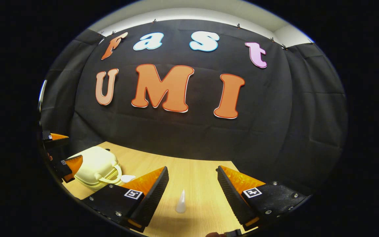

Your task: First open the suitcase, pack the skin care products into it, and then close the suitcase.

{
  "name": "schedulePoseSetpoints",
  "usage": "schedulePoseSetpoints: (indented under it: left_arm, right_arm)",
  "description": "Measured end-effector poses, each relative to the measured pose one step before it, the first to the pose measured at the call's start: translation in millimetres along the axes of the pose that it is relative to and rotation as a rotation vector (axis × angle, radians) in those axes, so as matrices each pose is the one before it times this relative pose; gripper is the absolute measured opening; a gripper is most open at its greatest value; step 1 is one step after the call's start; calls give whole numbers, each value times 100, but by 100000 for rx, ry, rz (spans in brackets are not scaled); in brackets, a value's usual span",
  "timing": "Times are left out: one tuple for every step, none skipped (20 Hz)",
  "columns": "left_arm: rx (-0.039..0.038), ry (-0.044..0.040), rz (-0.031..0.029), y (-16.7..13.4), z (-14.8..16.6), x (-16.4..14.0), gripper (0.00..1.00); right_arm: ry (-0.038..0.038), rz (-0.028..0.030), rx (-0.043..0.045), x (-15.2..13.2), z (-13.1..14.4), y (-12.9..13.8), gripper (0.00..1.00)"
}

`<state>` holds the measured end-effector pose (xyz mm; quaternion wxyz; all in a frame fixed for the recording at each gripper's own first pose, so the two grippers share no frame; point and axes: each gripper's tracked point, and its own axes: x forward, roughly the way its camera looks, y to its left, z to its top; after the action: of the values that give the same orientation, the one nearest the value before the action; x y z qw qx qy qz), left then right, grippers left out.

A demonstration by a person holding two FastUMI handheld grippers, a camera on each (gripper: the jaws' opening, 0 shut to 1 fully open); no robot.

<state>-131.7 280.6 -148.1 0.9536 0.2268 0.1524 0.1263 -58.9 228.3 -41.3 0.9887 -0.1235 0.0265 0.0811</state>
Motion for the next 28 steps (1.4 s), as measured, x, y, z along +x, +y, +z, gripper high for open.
schedulePoseSetpoints:
  left_arm:
    - [5029,2041,-743,-712,-893,458,99]
    - [5014,958,-793,-714,-665,663,99]
    - [5019,1192,-848,-931,-860,266,99]
    - [5206,802,-1005,-900,-883,384,99]
    - [5578,1953,-1523,-1034,-891,632,99]
    - [5853,1114,-1163,-841,-606,556,99]
    - [5684,948,-511,-721,-539,766,99]
    - [4806,1004,-480,-717,-466,809,99]
    - [3726,841,-561,-728,-372,789,99]
    - [3560,1525,-253,-584,-524,521,99]
    - [3400,1147,-139,-539,-280,683,99]
    - [3301,1447,-770,-541,19,553,99]
    - [2819,1270,-60,-502,36,738,99]
    - [2596,399,-223,-544,-299,737,99]
    - [2880,1936,-185,-393,-281,717,99]
    - [3871,1876,1007,-83,-335,710,99]
    - [3958,2850,424,-118,-366,792,99]
    - [1716,2016,140,-206,-304,664,98]
    - [415,1379,-686,-407,-83,591,98]
    - [1055,1560,-281,-248,-253,502,98]
    - [1027,236,-324,-241,117,512,99]
    - [1355,393,-1265,-350,129,319,98]
    - [1178,488,-1120,-365,292,338,98]
    - [1377,367,-172,-8,15,449,98]
    - [1217,-1,-663,-82,332,146,98]
    - [771,275,-900,-299,159,367,90]
    - [879,586,96,-233,176,319,72]
    - [348,132,-1675,-290,140,-44,55]
  right_arm:
    - [1285,-1177,-275,-87,-582,-478,95]
    - [1939,-805,315,-30,-764,-471,95]
    - [1952,-844,964,-4,-628,-420,95]
    - [1511,-806,1096,-51,-511,-395,95]
    - [1348,-1164,845,-1,-493,-493,95]
    - [1231,-1248,457,1,-437,-546,95]
    - [946,-1418,101,-97,-412,-575,95]
    - [731,-1434,-57,-22,-272,-646,95]
    - [872,-1343,-165,-98,-359,-598,95]
    - [851,-1331,-92,-83,-280,-594,95]
    - [967,-1202,123,-17,-363,-565,95]
    - [959,-1194,150,-6,-294,-527,95]
    - [862,-1196,79,-59,-267,-432,95]
    - [847,-1025,8,-33,-329,-502,95]
    - [969,-1023,-3,-17,-402,-444,95]
    - [1043,-668,184,-44,-296,-285,95]
    - [1048,-558,241,-36,-382,-326,95]
    - [854,-579,252,-60,-296,-279,95]
    - [704,-504,242,80,-172,-127,95]
    - [488,-394,158,-23,-77,-113,95]
    - [282,-621,114,-106,-80,-329,95]
    - [15,-644,13,-41,-16,-287,95]
    - [219,-824,-64,-79,-135,-363,95]
    - [251,-372,-40,-129,-3,-96,95]
    - [210,-390,-99,-11,-43,-93,95]
    - [-19,-273,-59,-124,-27,-148,95]
    - [76,-255,-47,-109,16,-167,95]
    - [-26,-97,-17,-78,4,88,95]
